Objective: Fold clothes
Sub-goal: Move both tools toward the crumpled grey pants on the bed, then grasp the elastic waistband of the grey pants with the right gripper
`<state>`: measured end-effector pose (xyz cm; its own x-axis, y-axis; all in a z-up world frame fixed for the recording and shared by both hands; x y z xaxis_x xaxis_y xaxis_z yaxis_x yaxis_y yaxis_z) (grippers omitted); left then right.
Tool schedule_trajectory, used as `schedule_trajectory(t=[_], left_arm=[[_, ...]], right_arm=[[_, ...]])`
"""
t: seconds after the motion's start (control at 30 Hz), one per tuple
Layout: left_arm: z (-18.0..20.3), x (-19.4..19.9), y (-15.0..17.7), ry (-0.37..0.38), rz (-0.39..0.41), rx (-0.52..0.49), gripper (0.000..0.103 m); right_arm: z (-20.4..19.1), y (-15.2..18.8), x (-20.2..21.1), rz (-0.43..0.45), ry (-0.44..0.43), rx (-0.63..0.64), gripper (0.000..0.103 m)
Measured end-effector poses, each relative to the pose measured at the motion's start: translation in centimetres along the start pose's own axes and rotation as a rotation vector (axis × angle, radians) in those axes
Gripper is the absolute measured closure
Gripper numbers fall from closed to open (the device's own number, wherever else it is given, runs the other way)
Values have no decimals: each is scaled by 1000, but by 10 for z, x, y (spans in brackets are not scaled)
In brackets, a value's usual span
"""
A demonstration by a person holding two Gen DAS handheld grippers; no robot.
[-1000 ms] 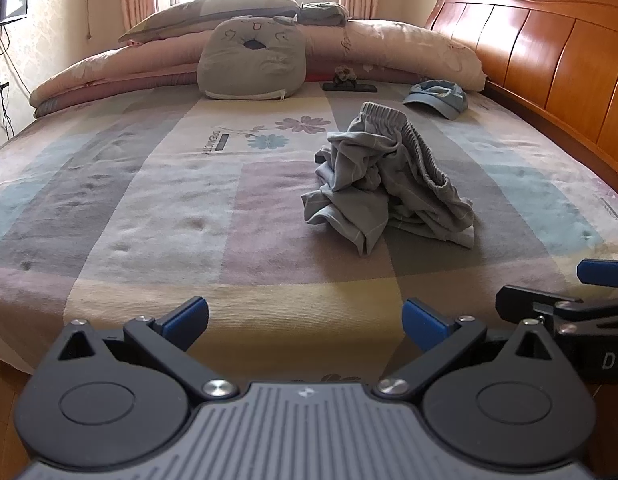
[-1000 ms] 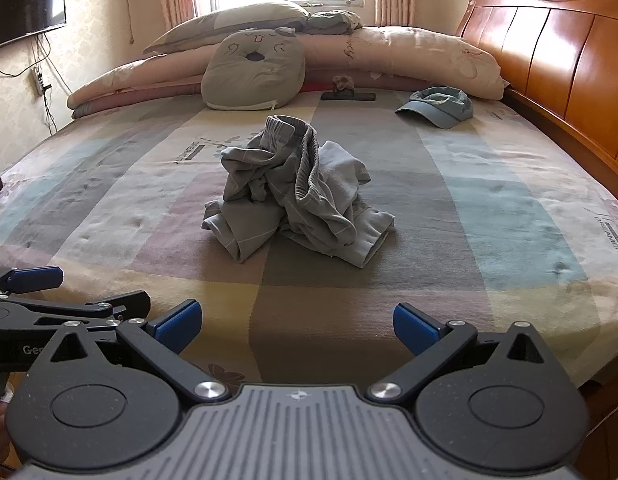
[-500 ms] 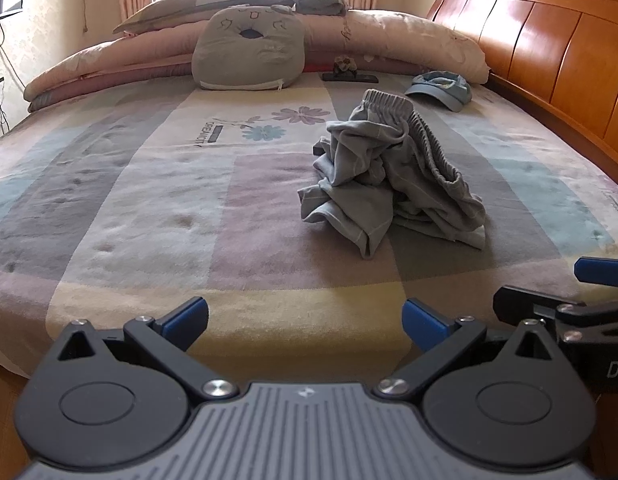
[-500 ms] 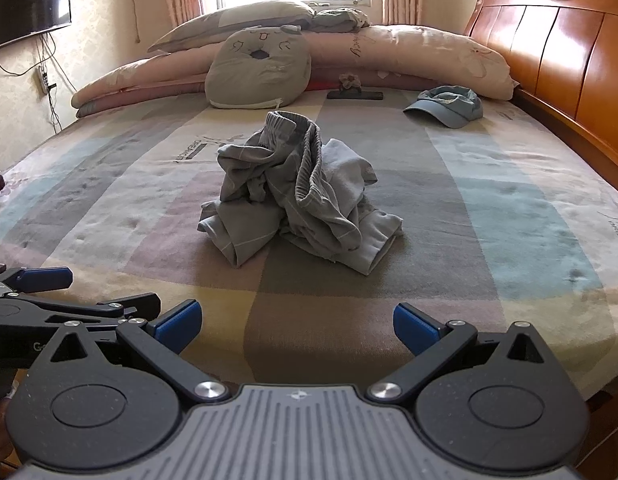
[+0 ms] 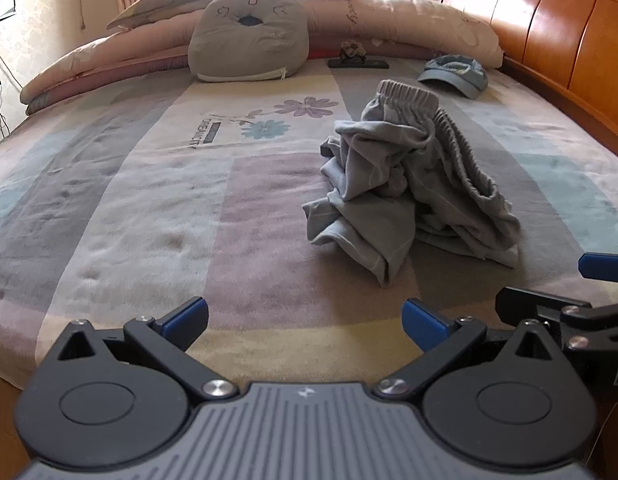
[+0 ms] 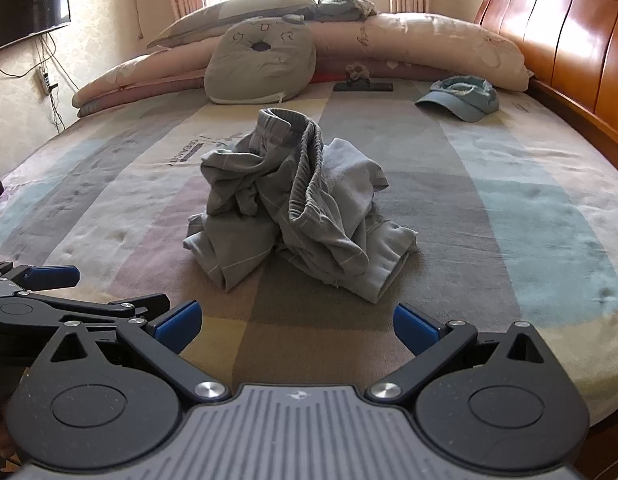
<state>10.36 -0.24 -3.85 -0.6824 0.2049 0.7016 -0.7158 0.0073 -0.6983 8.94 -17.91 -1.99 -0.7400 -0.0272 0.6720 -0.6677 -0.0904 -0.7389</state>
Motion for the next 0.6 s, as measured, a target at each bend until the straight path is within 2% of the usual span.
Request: schedule_trajectory(t=[0.6], left_arm=[[-3, -45, -57, 18, -90, -19, 1]], right_arm=[[12, -37, -48, -83, 56, 78, 0]])
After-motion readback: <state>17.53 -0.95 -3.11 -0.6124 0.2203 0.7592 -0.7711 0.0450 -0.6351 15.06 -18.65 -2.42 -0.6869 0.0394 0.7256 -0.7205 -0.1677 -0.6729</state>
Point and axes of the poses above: each gripper's, at about its wrist camera, not at the fingertips, and x roughly against the way its jaws point, z to its right, y to its underside, the point moved 1 cm from there along -x, roughly the way its jaws point, and after that the axes turned 14 degrees about y, right-handed, at the moved point
